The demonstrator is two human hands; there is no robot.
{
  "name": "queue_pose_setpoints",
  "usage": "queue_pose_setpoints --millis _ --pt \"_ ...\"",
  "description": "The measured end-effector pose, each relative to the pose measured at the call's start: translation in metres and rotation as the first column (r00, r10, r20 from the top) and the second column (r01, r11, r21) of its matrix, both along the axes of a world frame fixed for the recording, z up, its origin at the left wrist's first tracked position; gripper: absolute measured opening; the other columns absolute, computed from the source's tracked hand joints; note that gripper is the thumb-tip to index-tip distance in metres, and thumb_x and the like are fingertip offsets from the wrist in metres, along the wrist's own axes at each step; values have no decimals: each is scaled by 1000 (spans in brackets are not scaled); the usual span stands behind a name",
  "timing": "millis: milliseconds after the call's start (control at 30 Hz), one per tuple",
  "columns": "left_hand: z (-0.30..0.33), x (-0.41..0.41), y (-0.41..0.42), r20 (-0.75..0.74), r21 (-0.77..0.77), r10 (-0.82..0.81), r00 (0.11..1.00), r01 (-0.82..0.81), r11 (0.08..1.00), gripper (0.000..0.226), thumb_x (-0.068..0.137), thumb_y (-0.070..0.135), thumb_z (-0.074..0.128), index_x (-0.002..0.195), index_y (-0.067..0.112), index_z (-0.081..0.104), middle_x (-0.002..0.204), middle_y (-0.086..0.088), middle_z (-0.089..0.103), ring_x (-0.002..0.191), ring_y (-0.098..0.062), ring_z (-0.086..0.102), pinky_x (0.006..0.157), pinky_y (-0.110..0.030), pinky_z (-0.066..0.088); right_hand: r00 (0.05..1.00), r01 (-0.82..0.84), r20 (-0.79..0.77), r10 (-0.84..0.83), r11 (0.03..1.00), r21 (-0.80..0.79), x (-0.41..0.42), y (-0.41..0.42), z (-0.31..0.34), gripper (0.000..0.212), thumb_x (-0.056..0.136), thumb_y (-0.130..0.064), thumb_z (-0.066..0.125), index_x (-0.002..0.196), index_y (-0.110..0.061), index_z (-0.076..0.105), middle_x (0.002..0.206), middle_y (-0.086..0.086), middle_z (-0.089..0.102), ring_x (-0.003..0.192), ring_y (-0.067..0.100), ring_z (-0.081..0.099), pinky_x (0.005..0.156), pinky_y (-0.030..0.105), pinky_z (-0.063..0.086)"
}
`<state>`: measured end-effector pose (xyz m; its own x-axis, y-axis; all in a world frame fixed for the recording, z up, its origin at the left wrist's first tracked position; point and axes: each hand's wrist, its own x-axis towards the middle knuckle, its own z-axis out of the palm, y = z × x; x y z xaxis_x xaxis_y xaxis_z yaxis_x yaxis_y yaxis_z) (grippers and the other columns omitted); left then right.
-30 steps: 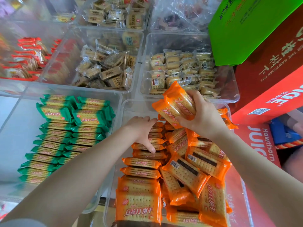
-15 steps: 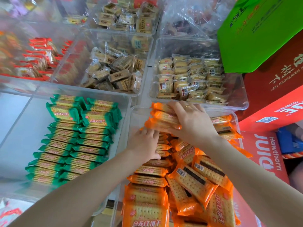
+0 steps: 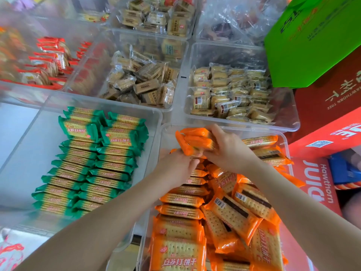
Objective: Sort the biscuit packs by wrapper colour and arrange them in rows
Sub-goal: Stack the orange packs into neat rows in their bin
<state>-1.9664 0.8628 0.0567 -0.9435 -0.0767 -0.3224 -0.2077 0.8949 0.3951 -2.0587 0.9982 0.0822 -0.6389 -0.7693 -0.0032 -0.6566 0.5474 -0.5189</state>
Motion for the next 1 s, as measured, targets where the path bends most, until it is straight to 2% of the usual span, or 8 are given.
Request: queue_pose_setpoints --millis 200,267,333,467,567,700,867,1000 --pt "-3 -4 -7 129 236 60 990 -89 968 28 97 12 35 118 11 52 115 -8 56 104 -23 54 92 -37 44 983 114 153 -104 992 -56 10 -7 -10 106 62 -41 83 142 -21 18 121 8 59 103 30 61 84 42 50" --pt "1 1 -9 87 316 39 995 -65 946 24 96 7 36 100 20 55 103 -3 57 97 -21 53 85 -32 42 983 145 130 -130 983 -112 12 -6 -10 112 56 -47 84 141 -25 14 121 9 59 102 32 62 81 42 52" --pt "10 9 -9 -11 364 34 999 -28 931 34 93 2 38 79 31 48 85 9 53 84 -13 51 78 -29 39 991 128 69 -118 980 -150 15 -1 -9 106 54 -55 80 134 -30 16 122 9 53 104 32 61 79 43 54" --pt "24 15 1 -124 360 -39 992 81 929 41 94 2 36 124 23 55 116 10 56 102 -4 55 93 -29 45 993 117 13 -117 970 -213 17 10 -2 88 61 -52 72 130 -26 25 118 -1 49 102 29 60 72 31 48" --pt "36 12 0 -237 382 -13 971 106 918 34 91 9 42 111 23 67 104 8 67 92 -9 63 83 -32 50 989 105 133 -72 959 -265 15 22 10 91 63 -51 77 136 -21 33 116 -10 49 105 15 57 78 23 43" --pt "42 23 -11 -356 372 135 925 8 928 30 87 0 50 98 16 73 93 8 70 84 -5 64 80 -19 51 980 75 196 -18 956 -285 16 44 21 86 69 -43 77 136 -27 25 114 -7 57 93 7 60 74 17 47" --pt "39 35 -24 -345 348 225 911 -98 932 28 95 6 44 118 13 59 106 8 60 95 -2 56 80 -3 42 965 -227 125 231 973 -39 35 63 23 60 73 -38 70 119 -21 34 80 -20 46 64 -1 50 54 9 33" --pt "42 32 -19 -137 347 63 989 -12 938 34 100 24 34 129 17 50 123 8 55 113 -4 51 88 -6 35 917 -398 63 394 892 213 62 53 16 55 82 -34 63 133 -26 42 129 -6 40 97 14 54 73 15 36"
